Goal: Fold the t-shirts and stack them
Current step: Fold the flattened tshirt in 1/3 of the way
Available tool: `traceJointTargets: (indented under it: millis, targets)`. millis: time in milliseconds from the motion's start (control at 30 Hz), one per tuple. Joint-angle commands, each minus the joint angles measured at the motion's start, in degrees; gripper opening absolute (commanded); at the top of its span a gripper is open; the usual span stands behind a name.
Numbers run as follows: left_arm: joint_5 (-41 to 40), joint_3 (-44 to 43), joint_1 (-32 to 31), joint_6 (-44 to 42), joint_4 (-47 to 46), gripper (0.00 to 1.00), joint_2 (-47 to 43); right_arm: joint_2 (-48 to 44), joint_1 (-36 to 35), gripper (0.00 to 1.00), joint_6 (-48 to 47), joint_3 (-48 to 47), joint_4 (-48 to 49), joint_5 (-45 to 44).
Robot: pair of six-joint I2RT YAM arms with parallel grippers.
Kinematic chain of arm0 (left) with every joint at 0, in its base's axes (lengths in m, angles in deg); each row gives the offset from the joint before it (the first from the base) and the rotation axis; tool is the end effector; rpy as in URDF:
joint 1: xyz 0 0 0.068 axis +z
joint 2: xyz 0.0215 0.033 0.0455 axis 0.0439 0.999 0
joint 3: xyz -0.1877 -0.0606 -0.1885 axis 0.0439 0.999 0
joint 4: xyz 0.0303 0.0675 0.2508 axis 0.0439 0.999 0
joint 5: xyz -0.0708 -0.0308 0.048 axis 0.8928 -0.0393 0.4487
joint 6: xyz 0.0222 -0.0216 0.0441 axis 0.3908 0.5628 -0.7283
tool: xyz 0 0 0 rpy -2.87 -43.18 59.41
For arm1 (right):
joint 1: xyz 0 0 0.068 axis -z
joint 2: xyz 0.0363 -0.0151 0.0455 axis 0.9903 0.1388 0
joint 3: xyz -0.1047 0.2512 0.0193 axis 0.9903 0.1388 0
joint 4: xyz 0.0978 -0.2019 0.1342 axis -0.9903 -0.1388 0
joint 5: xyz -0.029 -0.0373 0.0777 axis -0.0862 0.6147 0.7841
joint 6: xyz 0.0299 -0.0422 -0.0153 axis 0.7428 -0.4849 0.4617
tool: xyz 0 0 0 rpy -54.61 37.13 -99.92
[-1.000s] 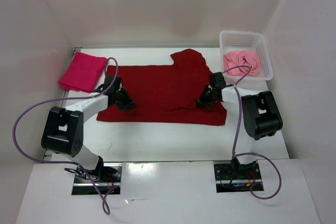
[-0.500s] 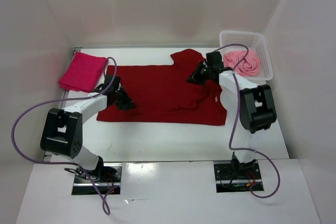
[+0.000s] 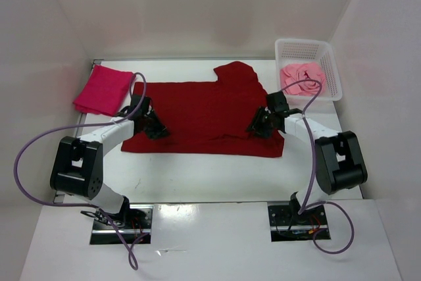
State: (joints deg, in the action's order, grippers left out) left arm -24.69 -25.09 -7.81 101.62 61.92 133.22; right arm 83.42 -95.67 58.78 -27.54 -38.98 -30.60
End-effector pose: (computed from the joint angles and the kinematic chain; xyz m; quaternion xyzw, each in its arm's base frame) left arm 0.2980 -0.0610 0.1858 -0.2891 0.9004 -0.2328 0.2269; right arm 0.2899 0.0775 0.1849 0.1858 0.9350 0.2130 0.2142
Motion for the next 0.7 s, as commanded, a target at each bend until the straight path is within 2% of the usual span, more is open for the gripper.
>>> traceJointTargets:
  millis: [0, 267, 400, 500, 667]
  targets:
    - [0.35, 0.69, -0.22, -1.13, -0.87, 0.18, -1.52, 1.85, -1.03, 0.46, -1.75, 0.21, 0.98, 0.36]
    - [0.88, 0.69, -0.22, -1.13, -1.4, 0.18, -1.52, 8.01, -1.03, 0.45, -1.76, -2.34, 2.13, 0.97]
    - [0.88, 0.69, -0.22, -1.13, -1.4, 0.19, -1.52, 8.8, -1.03, 0.27, -1.76, -2.96, 2.74, 3.16]
    - [0.88, 0.69, -0.22, -1.13, -1.4, 0.19, -1.0, 9.33, -1.56, 0.09, -1.76, -5.41, 2.13, 4.48]
    - [1.5, 0.17, -0.22, -1.13, -1.4, 0.19, -0.47, 12.66, -1.56, 0.01, -1.76, -11.29, 1.6, 8.78]
